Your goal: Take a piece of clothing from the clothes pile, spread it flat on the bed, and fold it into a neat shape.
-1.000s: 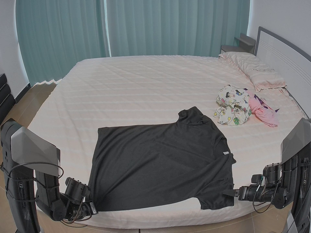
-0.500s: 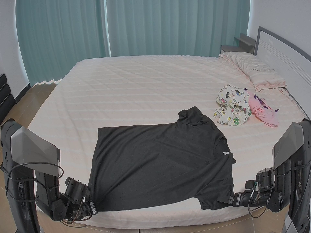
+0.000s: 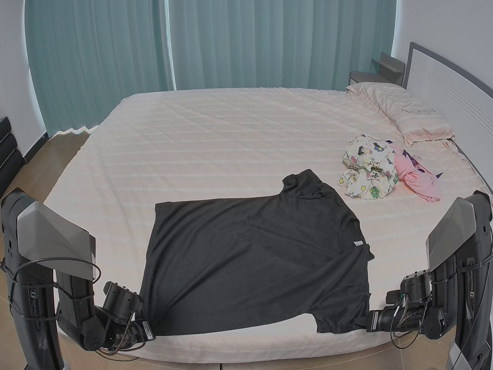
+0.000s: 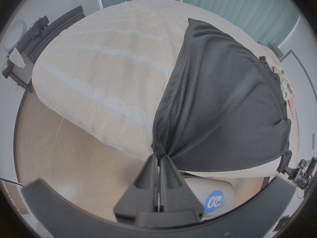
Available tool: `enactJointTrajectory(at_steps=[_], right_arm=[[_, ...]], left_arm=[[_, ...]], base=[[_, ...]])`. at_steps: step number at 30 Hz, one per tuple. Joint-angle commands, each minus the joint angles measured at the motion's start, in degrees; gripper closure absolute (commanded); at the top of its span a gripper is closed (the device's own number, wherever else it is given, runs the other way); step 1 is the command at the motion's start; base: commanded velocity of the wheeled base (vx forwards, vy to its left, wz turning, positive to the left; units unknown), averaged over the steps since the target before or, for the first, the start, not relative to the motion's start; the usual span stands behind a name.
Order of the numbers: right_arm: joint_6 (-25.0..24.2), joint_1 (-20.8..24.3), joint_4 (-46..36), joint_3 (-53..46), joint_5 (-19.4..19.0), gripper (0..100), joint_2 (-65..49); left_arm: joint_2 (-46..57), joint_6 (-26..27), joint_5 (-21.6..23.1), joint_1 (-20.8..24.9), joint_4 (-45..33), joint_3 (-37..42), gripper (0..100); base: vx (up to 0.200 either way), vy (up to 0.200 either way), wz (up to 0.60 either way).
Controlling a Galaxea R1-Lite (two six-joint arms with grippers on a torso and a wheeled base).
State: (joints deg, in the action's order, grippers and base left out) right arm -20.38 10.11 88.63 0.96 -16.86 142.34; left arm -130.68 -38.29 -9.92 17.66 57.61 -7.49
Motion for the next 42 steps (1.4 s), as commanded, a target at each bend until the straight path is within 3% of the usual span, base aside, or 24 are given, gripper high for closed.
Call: enactJointTrajectory(at_steps=[1, 6, 14, 18, 19, 22, 27, 36, 42], right_arm=[[0.2, -0.3, 0.2, -1.0, 0.1, 100, 0.0], [0.2, -0.9, -0.6, -1.0, 0.2, 100, -1.1], [1.0, -1.2, -13.0, -1.0, 0.1, 100, -12.2], [3.5, -1.4, -21.3, -1.0, 0.0, 100, -18.2], [6.2, -1.8, -25.6, -1.0, 0.0, 100, -21.1], [8.1, -2.2, -29.7, -1.0, 0.0, 100, -23.8], [9.4, -2.3, -33.7, -1.0, 0.1, 100, -28.3], [9.5, -2.1, -38.2, -1.0, 0.2, 100, -38.2], [9.5, -2.1, -38.6, -1.0, 0.1, 100, -44.0]], left_arm=[[0.0, -0.3, 0.0, -0.1, 0.0, -0.2, 100], [0.1, -0.4, 0.0, -0.1, 0.0, -0.2, 100], [0.3, 0.0, -0.2, -0.1, 3.0, 0.7, 100], [1.0, 0.8, -0.4, -0.2, 8.2, 3.5, 100], [1.8, 3.6, -0.4, -0.7, 11.5, 6.0, 100], [3.2, 5.6, -1.2, -0.9, 13.7, 7.3, 100], [6.8, 6.2, -4.3, -1.9, 13.5, 7.3, 100], [19.2, 8.1, -4.3, -2.5, 6.7, 7.3, 100], [23.2, 8.1, -4.4, -2.5, 6.1, 7.3, 100]], base=[[0.0, 0.0, 0.0], [0.0, 0.0, 0.0], [0.0, 0.0, 0.0], [0.0, 0.0, 0.0], [0.0, 0.0, 0.0], [0.0, 0.0, 0.0], [0.0, 0.0, 0.0], [0.0, 0.0, 0.0], [0.0, 0.0, 0.0]])
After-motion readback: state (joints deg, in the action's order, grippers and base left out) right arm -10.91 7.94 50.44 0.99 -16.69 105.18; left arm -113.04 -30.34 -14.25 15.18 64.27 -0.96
